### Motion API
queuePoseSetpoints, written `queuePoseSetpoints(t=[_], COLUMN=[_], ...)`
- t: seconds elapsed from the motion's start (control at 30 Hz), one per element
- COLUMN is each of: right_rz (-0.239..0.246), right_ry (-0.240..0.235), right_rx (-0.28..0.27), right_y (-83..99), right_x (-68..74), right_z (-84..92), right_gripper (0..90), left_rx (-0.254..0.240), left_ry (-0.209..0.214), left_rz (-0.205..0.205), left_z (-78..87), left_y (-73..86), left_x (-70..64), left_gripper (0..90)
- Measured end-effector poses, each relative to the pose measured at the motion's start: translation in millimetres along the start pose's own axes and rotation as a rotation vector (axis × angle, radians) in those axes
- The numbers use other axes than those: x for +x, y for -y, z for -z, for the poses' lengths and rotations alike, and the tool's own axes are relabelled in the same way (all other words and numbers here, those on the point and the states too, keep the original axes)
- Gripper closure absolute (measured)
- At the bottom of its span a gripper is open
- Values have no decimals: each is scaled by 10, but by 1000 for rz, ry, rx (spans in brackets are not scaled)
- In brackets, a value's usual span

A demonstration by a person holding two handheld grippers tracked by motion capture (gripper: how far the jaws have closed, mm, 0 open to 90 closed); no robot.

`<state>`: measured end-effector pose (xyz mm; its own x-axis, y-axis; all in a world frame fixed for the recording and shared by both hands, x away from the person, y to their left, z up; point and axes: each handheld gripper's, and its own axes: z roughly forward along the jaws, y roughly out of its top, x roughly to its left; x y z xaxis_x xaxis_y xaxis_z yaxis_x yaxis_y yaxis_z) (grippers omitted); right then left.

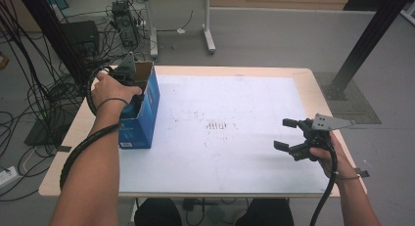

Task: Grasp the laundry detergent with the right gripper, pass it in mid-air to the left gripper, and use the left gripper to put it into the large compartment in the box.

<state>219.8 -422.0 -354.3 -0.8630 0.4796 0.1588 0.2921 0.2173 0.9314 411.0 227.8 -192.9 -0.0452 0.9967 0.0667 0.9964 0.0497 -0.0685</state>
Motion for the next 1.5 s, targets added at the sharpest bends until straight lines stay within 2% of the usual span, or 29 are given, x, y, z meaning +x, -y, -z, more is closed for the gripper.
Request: queuePoseSetpoints(t=[0.47,1.5], right_rz=[5,6], right_ry=[-1,-1], right_rx=[-1,-10], right_y=[-18,-30], right_x=[-13,-37], right_z=[10,30], right_gripper=[57,57], left_rx=[-1,1], left_ry=[13,14], left_rz=[13,20], left_z=[1,2], left_y=[16,19], left_x=[52,56], left_gripper=[376,376])
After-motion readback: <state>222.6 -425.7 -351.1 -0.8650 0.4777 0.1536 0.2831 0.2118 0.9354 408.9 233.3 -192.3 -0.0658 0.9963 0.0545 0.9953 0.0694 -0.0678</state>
